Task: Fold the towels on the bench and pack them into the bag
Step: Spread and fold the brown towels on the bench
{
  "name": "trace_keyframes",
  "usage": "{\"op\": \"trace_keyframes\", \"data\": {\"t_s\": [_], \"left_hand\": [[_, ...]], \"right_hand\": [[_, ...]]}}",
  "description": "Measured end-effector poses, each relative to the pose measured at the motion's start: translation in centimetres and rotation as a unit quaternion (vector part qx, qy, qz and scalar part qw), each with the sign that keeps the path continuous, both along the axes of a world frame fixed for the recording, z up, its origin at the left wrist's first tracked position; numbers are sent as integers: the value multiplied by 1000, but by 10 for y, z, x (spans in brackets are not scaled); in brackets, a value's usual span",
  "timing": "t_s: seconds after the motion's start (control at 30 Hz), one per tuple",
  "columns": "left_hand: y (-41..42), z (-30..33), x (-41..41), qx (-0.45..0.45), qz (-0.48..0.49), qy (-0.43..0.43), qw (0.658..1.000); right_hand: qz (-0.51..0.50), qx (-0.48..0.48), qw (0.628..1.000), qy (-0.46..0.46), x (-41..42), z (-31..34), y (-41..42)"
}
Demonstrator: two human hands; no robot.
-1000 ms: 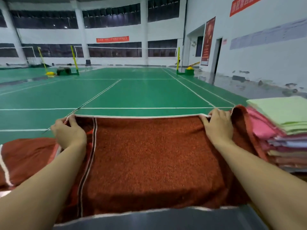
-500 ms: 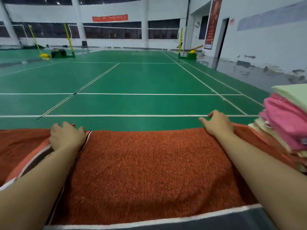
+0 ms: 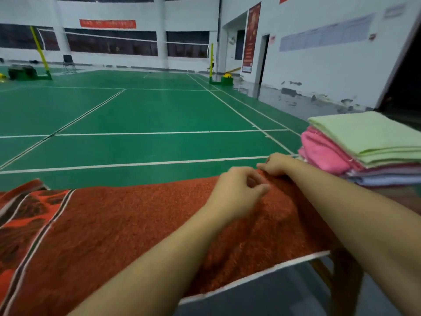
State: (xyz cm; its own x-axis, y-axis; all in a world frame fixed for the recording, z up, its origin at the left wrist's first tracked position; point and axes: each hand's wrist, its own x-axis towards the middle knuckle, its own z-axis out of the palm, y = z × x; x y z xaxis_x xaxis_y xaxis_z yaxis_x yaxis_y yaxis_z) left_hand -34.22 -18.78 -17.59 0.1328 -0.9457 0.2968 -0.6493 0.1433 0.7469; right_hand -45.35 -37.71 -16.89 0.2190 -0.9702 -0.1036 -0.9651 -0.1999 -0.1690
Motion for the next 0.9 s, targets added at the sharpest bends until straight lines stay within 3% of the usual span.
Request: {"op": "trace_keyframes", "data": {"t_s": [0.1, 0.17, 0.3, 0.4, 0.5, 0.7, 0.9], "left_hand": [[-24, -10, -64, 33, -70, -35, 996], [-39, -16, -81, 51, -52, -27, 997], [-59, -25, -91, 91, 21, -19, 995], [-70, -27, -96, 126, 35, -15, 991], [-77, -24, -106, 141, 55, -64, 986], [-81, -19, -120, 143, 72, -119, 980], [-82, -17, -100, 210, 26, 9, 977]], "right_hand": [[3, -2, 1000, -15, -5, 4, -3], [11, 8, 999, -46, -11, 5, -9], [18, 21, 977, -212, -23, 8, -14], [30, 54, 969, -238, -27, 8, -17], [4, 93, 958, -269, -31, 13, -20], [-33, 147, 952, -266, -31, 20, -25], [-1, 113, 972, -208, -29, 26, -24]]}}
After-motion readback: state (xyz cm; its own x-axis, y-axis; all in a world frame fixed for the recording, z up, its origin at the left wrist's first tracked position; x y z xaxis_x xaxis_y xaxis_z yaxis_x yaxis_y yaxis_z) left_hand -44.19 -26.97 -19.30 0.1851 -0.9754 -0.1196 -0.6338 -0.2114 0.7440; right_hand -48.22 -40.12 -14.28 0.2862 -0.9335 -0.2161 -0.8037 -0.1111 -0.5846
